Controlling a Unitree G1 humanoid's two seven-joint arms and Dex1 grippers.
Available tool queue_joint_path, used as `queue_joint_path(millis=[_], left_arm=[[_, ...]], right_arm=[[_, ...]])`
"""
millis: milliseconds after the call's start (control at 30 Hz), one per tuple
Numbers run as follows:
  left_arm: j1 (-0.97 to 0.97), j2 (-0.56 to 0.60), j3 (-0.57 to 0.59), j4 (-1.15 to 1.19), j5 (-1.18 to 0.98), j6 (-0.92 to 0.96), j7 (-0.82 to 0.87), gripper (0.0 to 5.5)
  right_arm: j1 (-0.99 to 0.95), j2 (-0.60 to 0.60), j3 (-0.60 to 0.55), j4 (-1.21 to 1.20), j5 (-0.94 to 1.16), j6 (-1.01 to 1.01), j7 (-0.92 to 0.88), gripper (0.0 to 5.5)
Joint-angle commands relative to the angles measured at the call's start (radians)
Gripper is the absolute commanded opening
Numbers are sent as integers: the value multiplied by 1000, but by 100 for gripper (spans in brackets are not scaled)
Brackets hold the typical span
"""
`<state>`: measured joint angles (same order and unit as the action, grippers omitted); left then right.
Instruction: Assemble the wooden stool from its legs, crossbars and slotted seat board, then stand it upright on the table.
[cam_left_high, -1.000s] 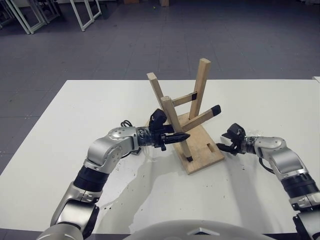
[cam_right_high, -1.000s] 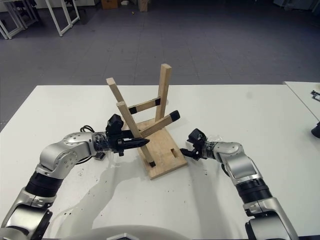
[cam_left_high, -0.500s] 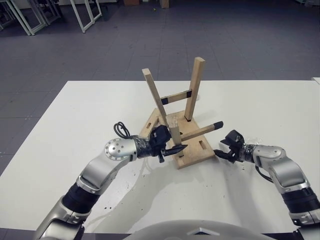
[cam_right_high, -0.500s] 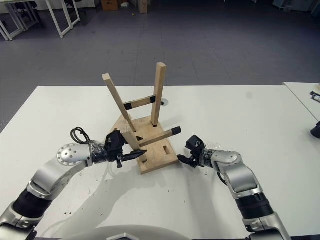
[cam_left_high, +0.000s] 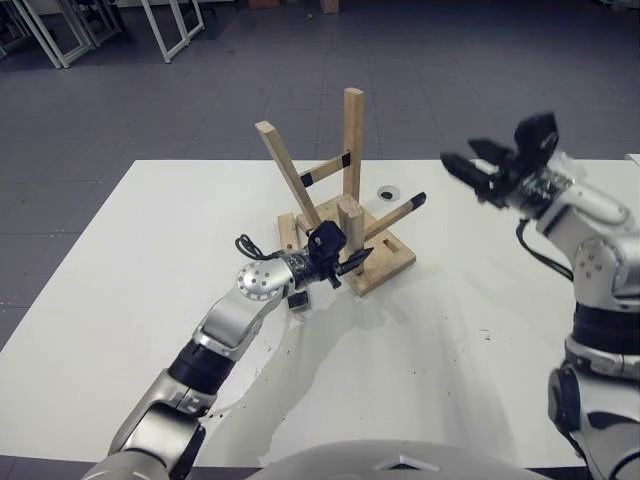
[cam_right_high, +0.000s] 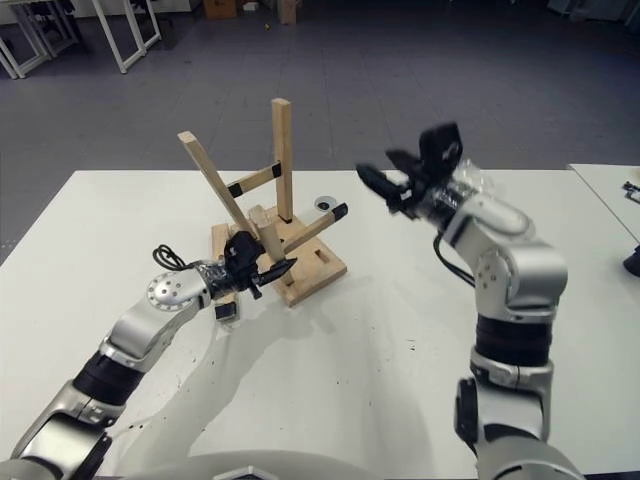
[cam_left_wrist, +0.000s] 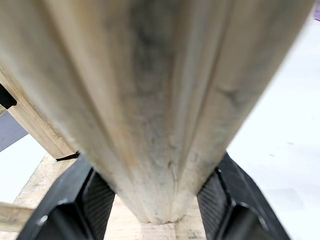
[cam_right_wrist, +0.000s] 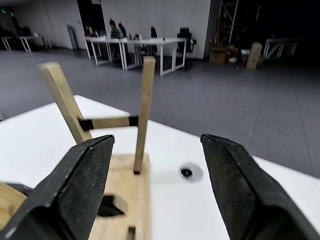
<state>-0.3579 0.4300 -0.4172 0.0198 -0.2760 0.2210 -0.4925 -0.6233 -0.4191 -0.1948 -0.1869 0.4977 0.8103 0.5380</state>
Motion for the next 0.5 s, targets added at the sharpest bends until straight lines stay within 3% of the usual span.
queue_joint_path(millis=[33,233,400,500], left_arm=[[1,-52,-79,382,151,94,0,204],[-27,-87,-88,445,178,52,-22,204],[-34,-92,-89,439,191,46,-39,204],[-30,-83,-79,404,187,55,-43,204]], right_arm=[[-346,192,6,32,165,4,-44,319],[-407,324,166,216,109,-75,19,319],[-275,289,350,396,-7,16,47,319],[-243,263,361,404,-34,18,60,319]])
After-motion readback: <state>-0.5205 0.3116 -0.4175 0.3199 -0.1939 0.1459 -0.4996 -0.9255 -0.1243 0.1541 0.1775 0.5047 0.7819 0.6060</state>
